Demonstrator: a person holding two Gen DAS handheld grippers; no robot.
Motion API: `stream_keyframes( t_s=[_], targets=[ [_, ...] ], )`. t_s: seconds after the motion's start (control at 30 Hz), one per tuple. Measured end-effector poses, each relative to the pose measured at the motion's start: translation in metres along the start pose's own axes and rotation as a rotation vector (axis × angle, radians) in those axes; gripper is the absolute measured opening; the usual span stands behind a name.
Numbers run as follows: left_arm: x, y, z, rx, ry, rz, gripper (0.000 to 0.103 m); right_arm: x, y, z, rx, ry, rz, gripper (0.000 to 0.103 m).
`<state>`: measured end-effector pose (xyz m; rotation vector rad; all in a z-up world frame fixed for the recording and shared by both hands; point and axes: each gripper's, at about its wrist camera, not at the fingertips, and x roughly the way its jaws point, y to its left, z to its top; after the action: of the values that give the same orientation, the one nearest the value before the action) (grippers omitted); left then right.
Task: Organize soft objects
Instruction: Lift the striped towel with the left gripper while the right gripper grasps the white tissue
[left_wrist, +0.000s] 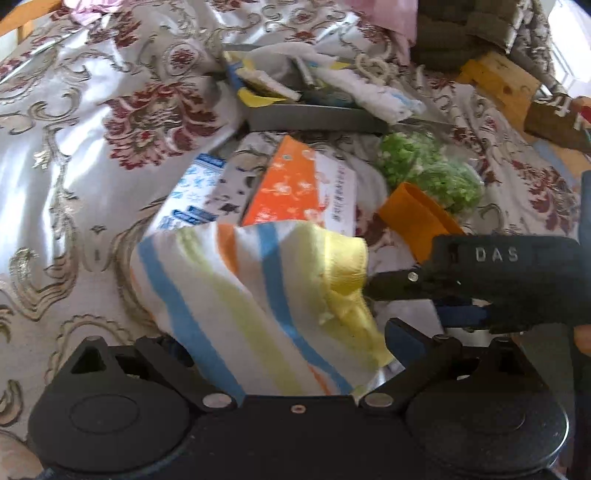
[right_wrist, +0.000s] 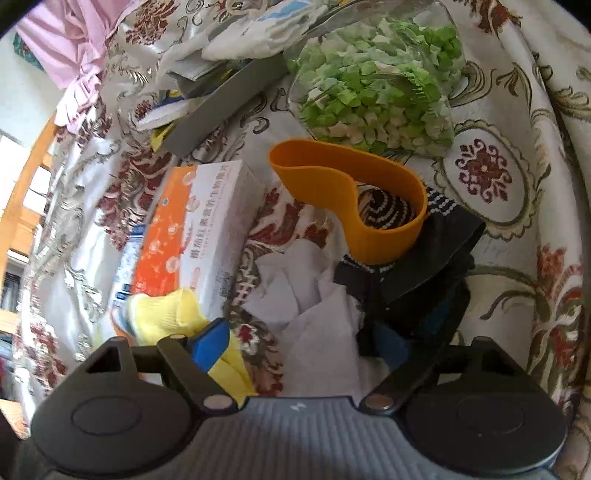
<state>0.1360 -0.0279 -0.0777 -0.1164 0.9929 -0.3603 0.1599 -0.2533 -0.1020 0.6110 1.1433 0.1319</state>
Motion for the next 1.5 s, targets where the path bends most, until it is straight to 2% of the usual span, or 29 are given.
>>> stream_keyframes(
  t_s=[0.3,0.4,0.47,0.67,0.77,0.93,1.1,1.2,1.33,1.4,1.5],
  targets=[
    [0.016,-0.008,-0.003,0.079,0.009,0.082,0.09,0.003,-0.006,0.002,0.059,0.017,0.08,0.087],
    [0.017,-0.005,-0.001,0.064,0.001,0.114,0.075,0.004,-0.009,0.002,0.087,0.023,0.108,0.087],
    [0.015,-0.001,-0.001,0.045,-0.003,0.13,0.06,0.003,-0.012,0.002,0.095,0.023,0.111,0.087],
    [0.003,0.01,-0.004,-0.063,-0.027,0.143,0.04,0.004,-0.013,0.001,0.088,0.031,0.079,0.085],
    [-0.006,0.017,-0.007,-0.143,-0.037,0.137,0.034,0.006,-0.011,-0.001,0.062,0.036,0.047,0.079],
    [-0.01,0.022,-0.008,-0.202,-0.04,0.122,0.033,0.008,0.0,-0.005,-0.02,0.032,-0.027,0.068],
    [-0.009,0.018,-0.009,-0.172,-0.044,0.13,0.033,0.012,0.018,-0.012,-0.168,0.029,-0.137,0.051],
    [-0.008,0.017,-0.009,-0.158,-0.048,0.133,0.034,0.014,0.027,-0.018,-0.256,0.021,-0.188,0.049],
    [-0.007,0.013,-0.01,-0.125,-0.053,0.144,0.034,0.018,0.041,-0.028,-0.358,0.002,-0.249,0.041],
    [-0.007,0.01,-0.01,-0.099,-0.061,0.152,0.033,0.014,0.041,-0.031,-0.39,-0.005,-0.258,0.031],
    [-0.007,0.005,-0.012,-0.063,-0.079,0.168,0.03,0.012,0.047,-0.036,-0.446,-0.015,-0.26,0.023]
  ],
)
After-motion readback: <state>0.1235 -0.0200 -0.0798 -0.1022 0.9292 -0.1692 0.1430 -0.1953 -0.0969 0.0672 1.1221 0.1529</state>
